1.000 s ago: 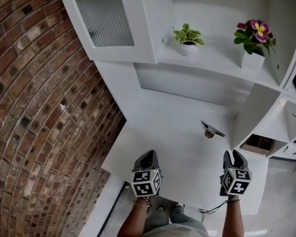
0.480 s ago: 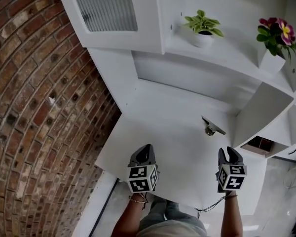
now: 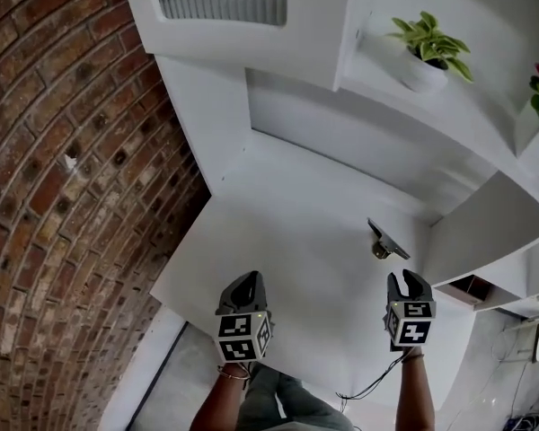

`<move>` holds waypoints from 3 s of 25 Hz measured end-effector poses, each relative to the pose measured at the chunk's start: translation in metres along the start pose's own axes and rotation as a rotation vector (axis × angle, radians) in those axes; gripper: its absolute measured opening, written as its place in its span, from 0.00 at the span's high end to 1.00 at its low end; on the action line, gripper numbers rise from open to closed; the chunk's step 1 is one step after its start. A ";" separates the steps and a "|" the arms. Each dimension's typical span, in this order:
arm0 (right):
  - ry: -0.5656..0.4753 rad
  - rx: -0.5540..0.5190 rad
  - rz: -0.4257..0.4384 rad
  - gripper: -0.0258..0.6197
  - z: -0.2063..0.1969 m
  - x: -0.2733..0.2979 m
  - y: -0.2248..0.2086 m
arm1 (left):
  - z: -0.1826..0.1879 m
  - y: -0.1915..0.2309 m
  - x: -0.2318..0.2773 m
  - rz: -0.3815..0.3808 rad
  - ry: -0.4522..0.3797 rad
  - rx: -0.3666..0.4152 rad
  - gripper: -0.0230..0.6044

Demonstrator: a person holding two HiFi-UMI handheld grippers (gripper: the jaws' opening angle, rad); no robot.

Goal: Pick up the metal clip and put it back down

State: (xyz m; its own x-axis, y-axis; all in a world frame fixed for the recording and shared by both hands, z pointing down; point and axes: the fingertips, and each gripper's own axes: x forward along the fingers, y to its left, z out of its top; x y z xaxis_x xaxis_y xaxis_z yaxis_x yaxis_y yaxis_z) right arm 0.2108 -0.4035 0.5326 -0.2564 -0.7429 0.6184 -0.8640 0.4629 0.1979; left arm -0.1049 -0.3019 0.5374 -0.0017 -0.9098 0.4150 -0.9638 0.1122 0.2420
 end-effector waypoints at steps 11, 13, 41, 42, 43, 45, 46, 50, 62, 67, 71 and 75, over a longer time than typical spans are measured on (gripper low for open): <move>0.104 -0.215 -0.037 0.78 -0.014 0.071 -0.007 | -0.028 0.051 0.006 0.118 0.022 -0.049 0.95; 0.117 -0.261 -0.045 0.78 -0.015 0.080 -0.009 | -0.029 0.057 0.005 0.134 0.020 -0.049 0.95; 0.246 -0.634 -0.154 0.88 -0.026 0.142 -0.018 | -0.039 0.084 0.008 0.170 0.048 -0.075 0.94; 0.249 -0.639 -0.156 0.89 -0.026 0.142 -0.018 | -0.038 0.083 0.009 0.167 0.048 -0.077 0.95; 0.253 -0.643 -0.156 0.89 -0.026 0.143 -0.018 | -0.038 0.083 0.009 0.164 0.048 -0.079 0.95; 0.257 -0.649 -0.157 0.89 -0.025 0.143 -0.018 | -0.036 0.082 0.010 0.160 0.047 -0.077 0.95; 0.256 -0.649 -0.158 0.89 -0.025 0.143 -0.019 | -0.036 0.082 0.011 0.159 0.047 -0.075 0.95; 0.241 -0.664 -0.190 0.92 -0.019 0.142 -0.024 | -0.032 0.081 0.012 0.156 0.043 -0.073 0.95; 0.195 -0.616 -0.198 0.95 -0.002 0.120 -0.025 | -0.017 0.077 0.008 0.137 0.038 -0.051 0.95; 0.156 -0.565 -0.149 0.95 0.012 0.090 -0.006 | -0.007 0.065 0.001 0.109 0.046 -0.039 0.95; 0.088 -0.478 -0.120 0.95 0.034 0.058 0.010 | 0.013 0.051 0.002 0.060 0.032 -0.006 0.95; 0.029 -0.373 -0.084 0.95 0.047 0.017 0.019 | 0.033 0.029 -0.003 0.005 0.017 0.016 0.95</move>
State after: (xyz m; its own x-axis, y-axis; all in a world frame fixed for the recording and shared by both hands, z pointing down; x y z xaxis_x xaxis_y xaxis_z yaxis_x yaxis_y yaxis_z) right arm 0.1700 -0.4304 0.5113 -0.1744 -0.7739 0.6088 -0.6630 0.5494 0.5085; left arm -0.1414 -0.3097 0.5140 -0.0019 -0.9024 0.4310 -0.9678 0.1101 0.2264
